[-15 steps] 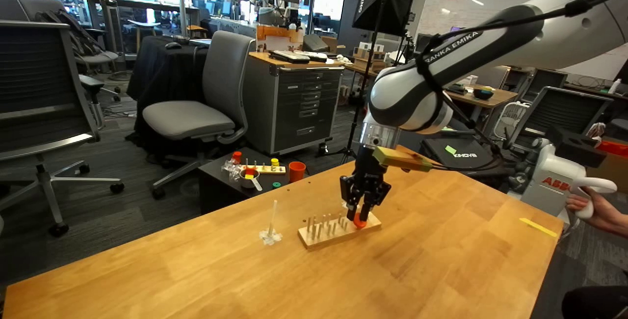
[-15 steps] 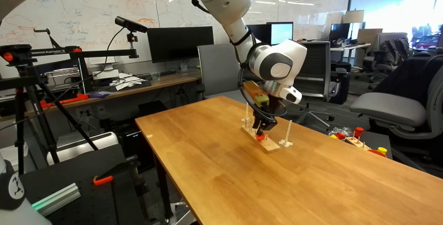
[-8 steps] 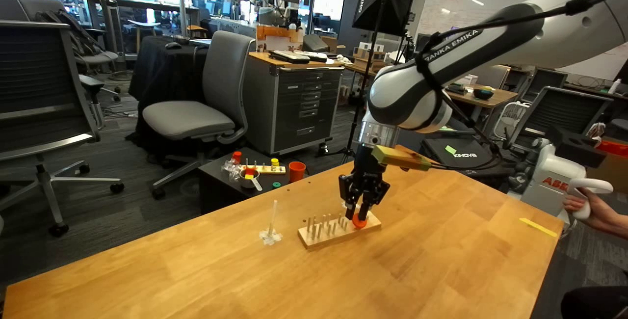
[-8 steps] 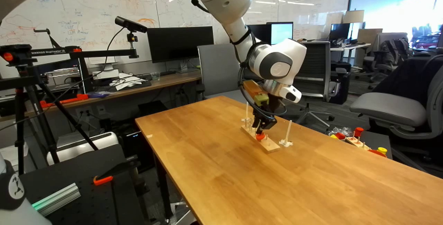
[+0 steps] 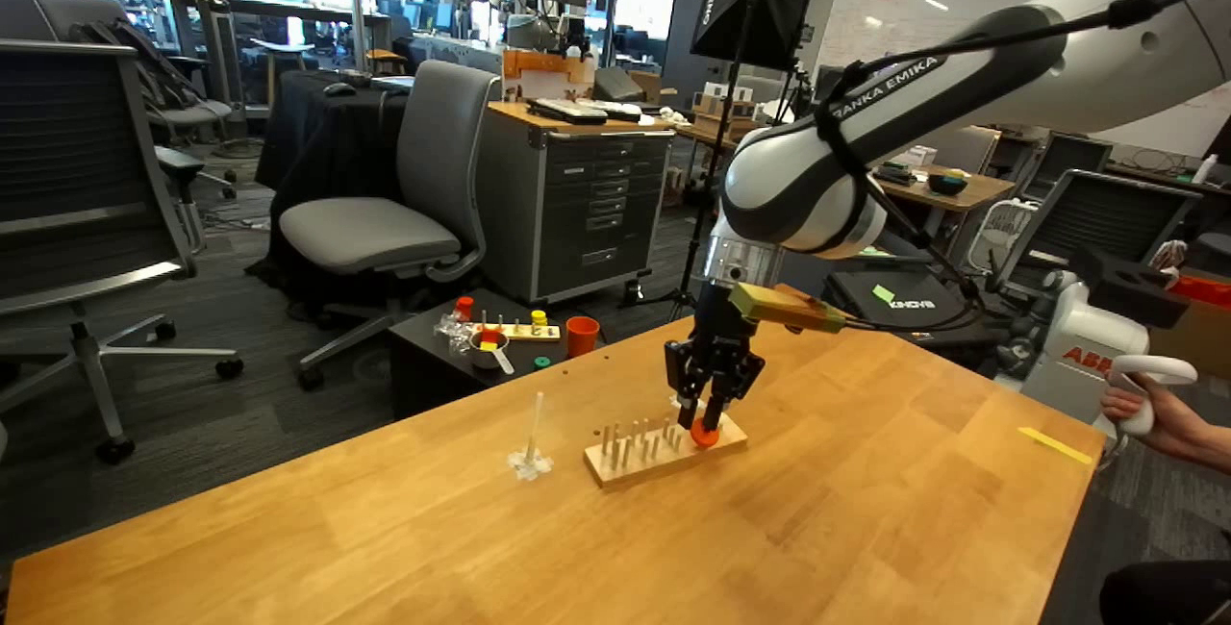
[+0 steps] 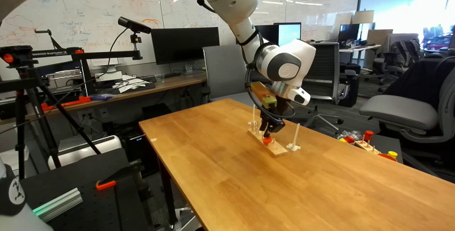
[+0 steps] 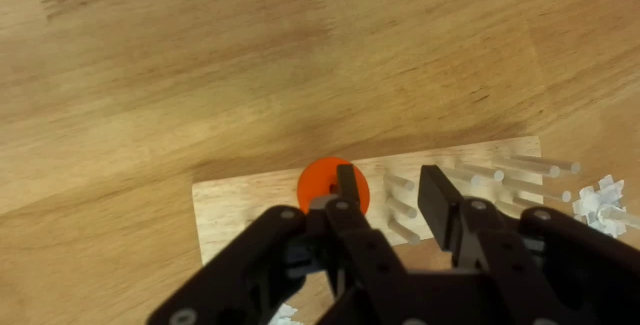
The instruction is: Put the orange ring on the wooden board
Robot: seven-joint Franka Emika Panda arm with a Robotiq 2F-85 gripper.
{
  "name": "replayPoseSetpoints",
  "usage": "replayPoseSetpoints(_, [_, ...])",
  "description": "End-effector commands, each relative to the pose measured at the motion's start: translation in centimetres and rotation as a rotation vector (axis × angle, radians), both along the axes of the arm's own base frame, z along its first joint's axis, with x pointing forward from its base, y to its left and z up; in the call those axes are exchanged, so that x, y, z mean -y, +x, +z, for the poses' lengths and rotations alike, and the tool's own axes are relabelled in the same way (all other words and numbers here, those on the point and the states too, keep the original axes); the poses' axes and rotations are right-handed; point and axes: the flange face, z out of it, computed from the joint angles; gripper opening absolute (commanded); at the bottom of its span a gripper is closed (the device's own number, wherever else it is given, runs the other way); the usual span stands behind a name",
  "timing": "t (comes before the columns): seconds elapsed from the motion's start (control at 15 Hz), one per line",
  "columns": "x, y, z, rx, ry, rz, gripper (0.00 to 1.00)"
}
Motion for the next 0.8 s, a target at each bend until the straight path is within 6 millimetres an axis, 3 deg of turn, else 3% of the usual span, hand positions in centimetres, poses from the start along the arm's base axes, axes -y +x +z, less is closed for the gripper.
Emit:
replayPoseSetpoints(0.0, [0.3,0.5,-0.1,-0.009,0.029,-0.002,0.14])
replayPoseSetpoints(0.4, [0.9,0.3,-1.6,-0.028,0.028,-0.013,0.14])
replayPoseSetpoints(0.73, [0.4,0.6,-0.5,-0.016,0.03,-0.004,0.14])
